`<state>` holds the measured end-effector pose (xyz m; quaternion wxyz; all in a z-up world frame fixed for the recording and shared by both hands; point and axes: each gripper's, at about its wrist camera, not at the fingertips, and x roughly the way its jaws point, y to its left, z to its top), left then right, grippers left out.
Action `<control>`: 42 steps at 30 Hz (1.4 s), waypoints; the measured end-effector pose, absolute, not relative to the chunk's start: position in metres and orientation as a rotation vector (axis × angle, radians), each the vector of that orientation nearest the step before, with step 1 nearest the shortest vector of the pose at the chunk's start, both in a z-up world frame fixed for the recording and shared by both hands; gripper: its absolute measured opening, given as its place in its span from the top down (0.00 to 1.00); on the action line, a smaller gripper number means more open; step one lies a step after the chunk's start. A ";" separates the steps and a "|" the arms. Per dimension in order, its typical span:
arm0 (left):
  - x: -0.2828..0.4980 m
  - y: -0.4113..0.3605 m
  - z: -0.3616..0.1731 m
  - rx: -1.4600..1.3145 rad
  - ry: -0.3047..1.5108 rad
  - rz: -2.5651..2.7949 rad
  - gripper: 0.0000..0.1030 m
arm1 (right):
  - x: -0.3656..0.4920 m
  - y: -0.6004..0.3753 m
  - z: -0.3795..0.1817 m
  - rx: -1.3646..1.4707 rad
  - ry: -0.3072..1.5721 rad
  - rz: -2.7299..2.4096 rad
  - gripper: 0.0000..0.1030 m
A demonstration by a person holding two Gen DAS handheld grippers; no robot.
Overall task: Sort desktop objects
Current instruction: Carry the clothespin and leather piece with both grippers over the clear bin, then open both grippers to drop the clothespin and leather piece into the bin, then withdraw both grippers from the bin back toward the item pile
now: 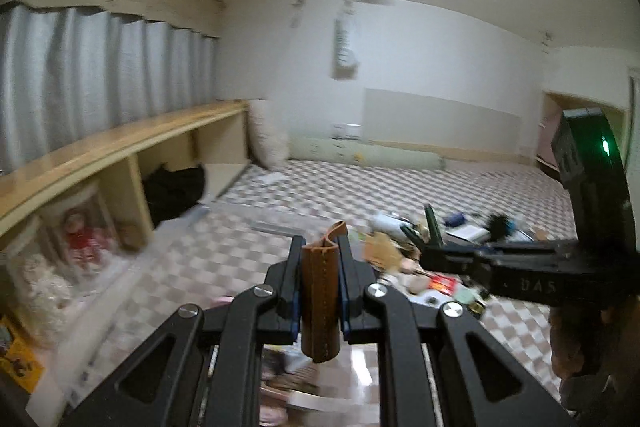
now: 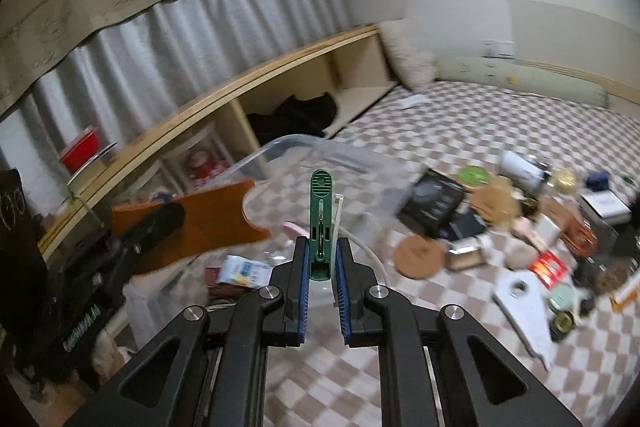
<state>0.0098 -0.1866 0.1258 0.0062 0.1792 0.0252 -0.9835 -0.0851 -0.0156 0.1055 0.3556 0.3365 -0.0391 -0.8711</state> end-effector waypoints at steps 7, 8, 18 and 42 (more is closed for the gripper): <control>-0.015 -0.248 0.115 0.664 0.154 -2.928 0.86 | -0.110 -0.075 0.097 0.939 -0.056 -2.179 0.87; -0.018 -0.252 0.110 0.692 0.155 -2.909 0.86 | -0.113 -0.083 0.095 0.946 -0.044 -2.178 0.87; -0.036 -0.265 0.075 0.852 0.101 -2.781 0.86 | -0.137 -0.121 0.069 1.051 -0.001 -2.163 0.87; -0.026 -0.274 0.084 0.849 0.208 -2.744 0.28 | -0.135 -0.122 0.062 1.046 -0.015 -2.216 0.01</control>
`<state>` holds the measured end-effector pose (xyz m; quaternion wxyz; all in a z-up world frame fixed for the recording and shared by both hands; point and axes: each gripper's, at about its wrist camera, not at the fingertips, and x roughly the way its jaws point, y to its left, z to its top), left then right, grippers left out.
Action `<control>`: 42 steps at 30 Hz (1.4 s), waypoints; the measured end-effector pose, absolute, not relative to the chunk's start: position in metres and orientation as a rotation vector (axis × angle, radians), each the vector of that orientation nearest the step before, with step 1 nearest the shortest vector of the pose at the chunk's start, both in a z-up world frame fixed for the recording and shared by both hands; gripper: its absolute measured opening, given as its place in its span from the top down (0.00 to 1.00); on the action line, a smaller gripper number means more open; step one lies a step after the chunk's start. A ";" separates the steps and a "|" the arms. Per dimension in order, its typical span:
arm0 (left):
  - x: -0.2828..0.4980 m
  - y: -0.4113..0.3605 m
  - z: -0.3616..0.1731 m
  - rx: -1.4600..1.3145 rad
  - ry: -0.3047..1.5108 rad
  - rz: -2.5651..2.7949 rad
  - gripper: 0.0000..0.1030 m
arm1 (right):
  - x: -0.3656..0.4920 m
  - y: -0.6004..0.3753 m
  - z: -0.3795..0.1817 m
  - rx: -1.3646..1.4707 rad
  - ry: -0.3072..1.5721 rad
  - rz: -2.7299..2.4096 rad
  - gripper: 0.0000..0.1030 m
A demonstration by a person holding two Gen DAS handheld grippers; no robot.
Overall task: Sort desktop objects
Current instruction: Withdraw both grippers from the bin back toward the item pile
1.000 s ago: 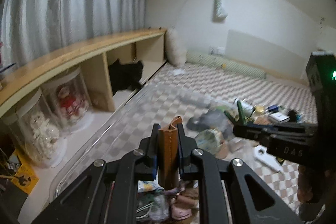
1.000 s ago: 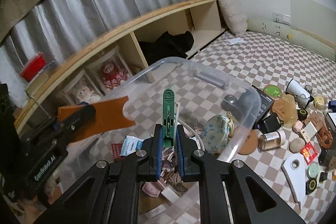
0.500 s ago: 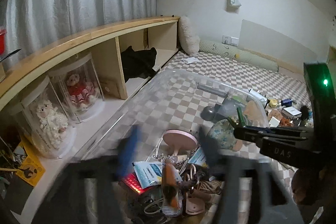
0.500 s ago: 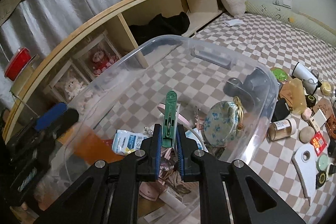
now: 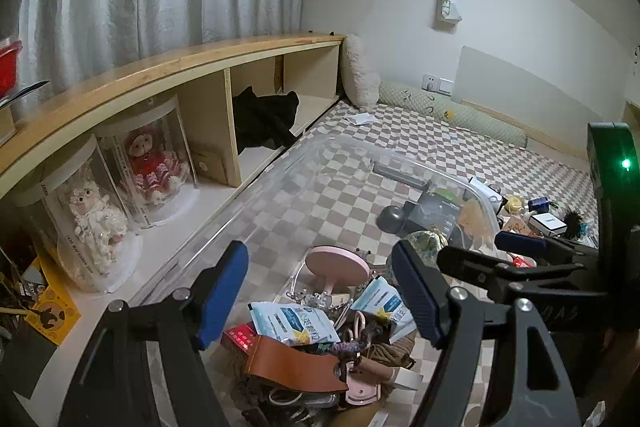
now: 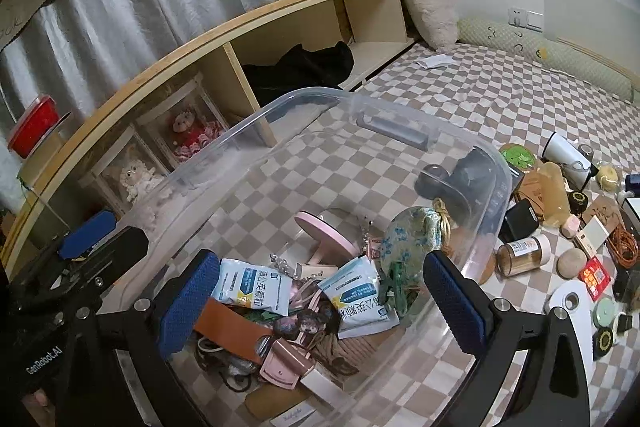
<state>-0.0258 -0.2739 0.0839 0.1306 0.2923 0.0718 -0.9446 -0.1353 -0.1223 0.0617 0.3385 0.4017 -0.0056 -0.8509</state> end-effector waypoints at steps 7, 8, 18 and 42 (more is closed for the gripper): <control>-0.016 -0.271 0.089 0.819 0.204 -2.741 0.05 | -0.129 -0.119 0.066 1.038 0.016 -2.263 0.01; -0.014 -0.271 0.090 0.806 0.202 -2.741 0.04 | -0.128 -0.119 0.067 1.030 0.029 -2.281 0.01; -0.005 -0.265 0.093 0.790 0.111 -2.674 0.00 | -0.122 -0.108 0.071 1.016 0.068 -2.367 0.00; 0.033 -0.192 0.102 0.736 0.167 -2.856 0.00 | -0.070 -0.029 0.083 0.951 0.051 -2.455 0.00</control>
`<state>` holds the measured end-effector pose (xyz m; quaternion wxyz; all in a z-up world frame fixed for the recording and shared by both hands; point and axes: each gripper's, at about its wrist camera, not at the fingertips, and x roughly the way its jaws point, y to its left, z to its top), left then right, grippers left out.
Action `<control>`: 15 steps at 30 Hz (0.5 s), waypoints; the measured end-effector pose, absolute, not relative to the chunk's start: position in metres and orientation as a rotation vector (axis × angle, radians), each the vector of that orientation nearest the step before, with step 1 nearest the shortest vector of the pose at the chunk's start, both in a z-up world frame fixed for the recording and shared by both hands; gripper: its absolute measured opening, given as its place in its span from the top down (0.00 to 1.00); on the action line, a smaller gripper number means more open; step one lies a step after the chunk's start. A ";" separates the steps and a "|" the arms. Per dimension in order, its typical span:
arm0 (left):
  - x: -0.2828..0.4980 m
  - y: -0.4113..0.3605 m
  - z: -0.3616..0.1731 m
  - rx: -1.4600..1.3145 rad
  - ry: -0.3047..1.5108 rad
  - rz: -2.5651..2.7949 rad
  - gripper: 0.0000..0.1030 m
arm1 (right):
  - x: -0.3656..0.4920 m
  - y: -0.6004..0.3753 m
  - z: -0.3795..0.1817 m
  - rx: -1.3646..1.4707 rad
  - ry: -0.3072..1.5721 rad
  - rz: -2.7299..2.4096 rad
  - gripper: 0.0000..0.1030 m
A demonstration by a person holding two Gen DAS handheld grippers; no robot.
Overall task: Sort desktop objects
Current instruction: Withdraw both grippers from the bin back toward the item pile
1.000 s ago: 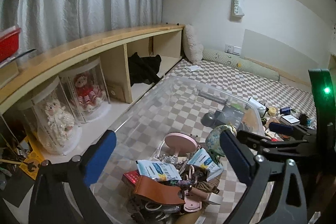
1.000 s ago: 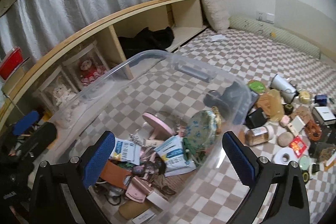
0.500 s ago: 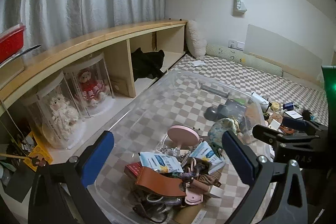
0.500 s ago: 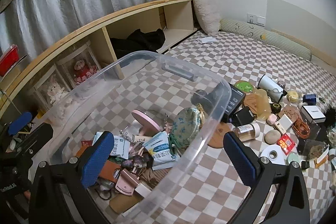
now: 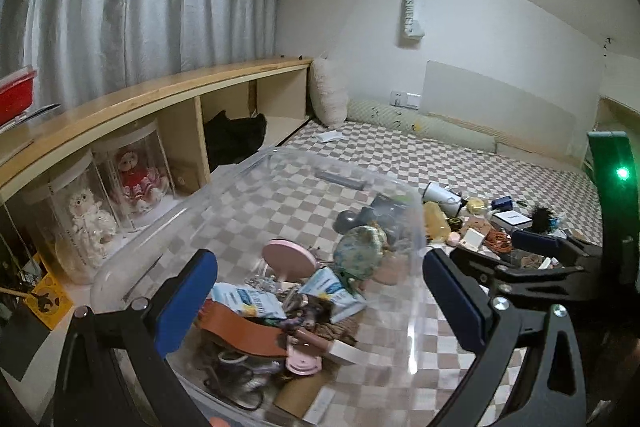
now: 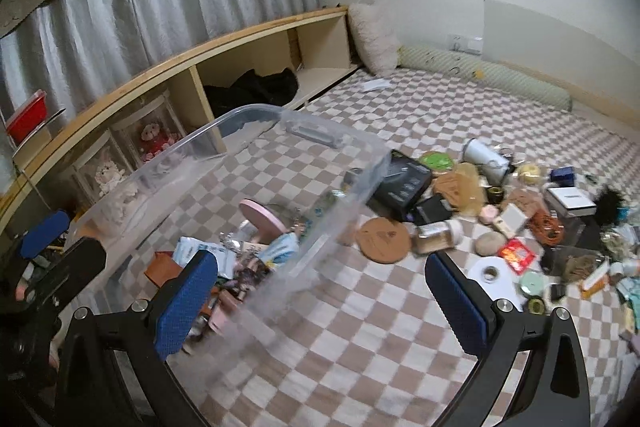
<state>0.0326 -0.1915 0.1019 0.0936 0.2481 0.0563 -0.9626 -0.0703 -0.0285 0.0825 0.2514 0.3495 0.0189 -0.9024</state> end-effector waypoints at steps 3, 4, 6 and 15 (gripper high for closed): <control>0.037 -0.173 0.102 0.752 0.152 -2.889 0.00 | -0.058 -0.004 0.082 0.919 0.057 -2.497 0.00; 0.038 -0.166 0.102 0.761 0.151 -2.900 0.00 | -0.053 0.005 0.081 0.907 0.055 -2.513 0.00; 0.040 -0.152 0.101 0.777 0.145 -2.929 0.00 | -0.044 0.025 0.078 0.884 0.047 -2.550 0.00; 0.037 -0.089 0.082 0.795 0.089 -2.998 0.00 | -0.023 0.111 0.044 0.923 0.026 -2.662 0.00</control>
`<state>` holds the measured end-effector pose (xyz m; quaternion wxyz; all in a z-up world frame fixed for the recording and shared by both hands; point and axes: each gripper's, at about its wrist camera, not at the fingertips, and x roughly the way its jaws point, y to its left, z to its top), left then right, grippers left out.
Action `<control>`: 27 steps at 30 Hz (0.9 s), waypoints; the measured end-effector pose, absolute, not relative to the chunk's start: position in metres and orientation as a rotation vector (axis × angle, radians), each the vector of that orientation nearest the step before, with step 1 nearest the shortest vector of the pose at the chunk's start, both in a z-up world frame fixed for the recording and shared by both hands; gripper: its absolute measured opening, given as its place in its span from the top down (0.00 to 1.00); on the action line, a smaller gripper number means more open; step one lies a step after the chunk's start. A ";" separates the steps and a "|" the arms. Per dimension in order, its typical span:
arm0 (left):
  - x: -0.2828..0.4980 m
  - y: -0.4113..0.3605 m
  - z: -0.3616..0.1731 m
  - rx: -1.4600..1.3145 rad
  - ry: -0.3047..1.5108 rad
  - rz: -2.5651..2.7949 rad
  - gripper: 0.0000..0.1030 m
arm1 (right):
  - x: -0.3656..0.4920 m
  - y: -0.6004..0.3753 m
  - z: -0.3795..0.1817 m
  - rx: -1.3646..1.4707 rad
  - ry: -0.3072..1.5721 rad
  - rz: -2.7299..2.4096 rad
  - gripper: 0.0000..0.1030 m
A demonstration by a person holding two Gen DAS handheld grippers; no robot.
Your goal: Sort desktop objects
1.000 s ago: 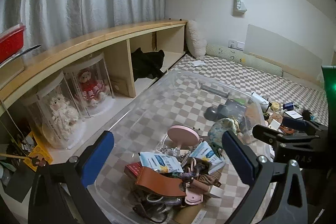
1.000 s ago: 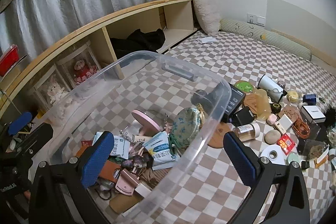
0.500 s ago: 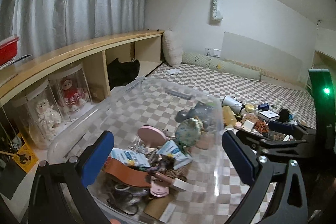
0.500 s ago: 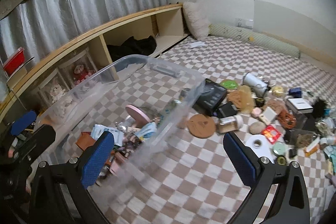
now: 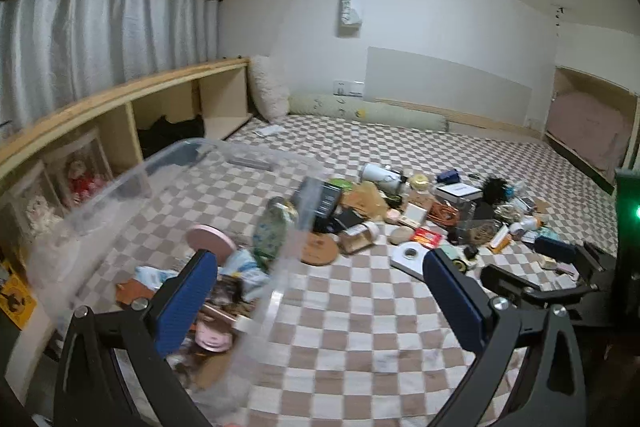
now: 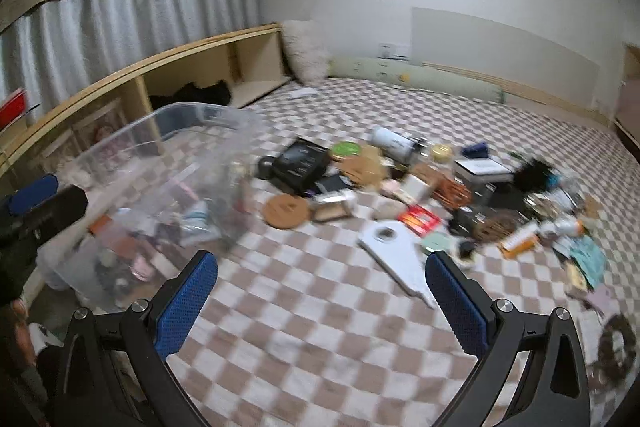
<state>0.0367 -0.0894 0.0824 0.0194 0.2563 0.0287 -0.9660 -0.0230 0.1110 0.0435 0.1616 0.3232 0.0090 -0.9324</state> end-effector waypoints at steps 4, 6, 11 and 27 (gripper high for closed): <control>0.028 -0.069 0.064 0.840 0.095 -3.034 0.00 | -0.021 0.151 0.023 0.992 -0.075 -2.719 0.00; 0.023 -0.058 0.051 0.866 0.084 -3.050 0.00 | -0.021 0.169 0.011 1.043 -0.107 -2.742 0.00; 0.007 -0.034 0.017 0.949 0.071 -3.095 0.00 | -0.020 0.191 -0.019 1.102 -0.103 -2.781 0.00; -0.039 -0.006 -0.094 1.205 0.133 -3.012 0.01 | -0.058 0.230 -0.123 1.353 -0.269 -2.743 0.00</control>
